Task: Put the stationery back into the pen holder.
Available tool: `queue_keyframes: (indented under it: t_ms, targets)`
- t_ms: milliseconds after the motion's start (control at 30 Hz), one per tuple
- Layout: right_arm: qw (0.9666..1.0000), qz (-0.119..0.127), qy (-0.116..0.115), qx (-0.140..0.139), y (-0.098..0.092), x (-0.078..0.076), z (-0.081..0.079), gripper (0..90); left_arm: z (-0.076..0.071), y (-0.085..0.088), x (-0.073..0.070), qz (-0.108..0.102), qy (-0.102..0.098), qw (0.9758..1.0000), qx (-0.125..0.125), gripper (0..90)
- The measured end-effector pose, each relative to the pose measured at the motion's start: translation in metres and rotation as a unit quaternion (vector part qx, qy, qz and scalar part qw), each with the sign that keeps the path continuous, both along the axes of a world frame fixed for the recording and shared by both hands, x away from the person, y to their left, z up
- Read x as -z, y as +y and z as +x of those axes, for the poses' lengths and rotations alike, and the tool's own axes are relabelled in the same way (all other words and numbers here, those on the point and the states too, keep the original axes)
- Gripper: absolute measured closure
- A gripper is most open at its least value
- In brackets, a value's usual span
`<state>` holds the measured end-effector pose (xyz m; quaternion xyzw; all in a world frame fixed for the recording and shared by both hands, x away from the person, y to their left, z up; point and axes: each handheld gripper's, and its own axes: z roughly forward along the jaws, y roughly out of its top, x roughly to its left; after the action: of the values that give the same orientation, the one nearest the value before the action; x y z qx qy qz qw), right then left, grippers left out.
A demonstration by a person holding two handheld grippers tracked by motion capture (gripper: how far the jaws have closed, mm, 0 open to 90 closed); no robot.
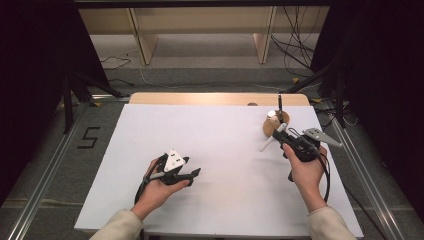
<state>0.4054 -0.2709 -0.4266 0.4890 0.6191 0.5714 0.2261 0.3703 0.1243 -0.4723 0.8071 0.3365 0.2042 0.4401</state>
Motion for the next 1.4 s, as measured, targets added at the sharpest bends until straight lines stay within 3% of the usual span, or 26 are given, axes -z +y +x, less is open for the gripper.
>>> queue_keyframes:
  t_ms: [700, 1400]
  targets:
    - [0.999, -0.012, -0.01, 0.042, -0.023, -0.005, 0.006, 78.4, 0.0, 0.0, 0.002, 0.003, 0.002, 1.0, -0.002, 39.8]
    - [0.9978, -0.011, -0.012, 0.064, -0.032, -0.008, 0.015, 78.4, 0.001, 0.001, 0.002, 0.002, 0.002, 1.0, -0.003, 39.5]
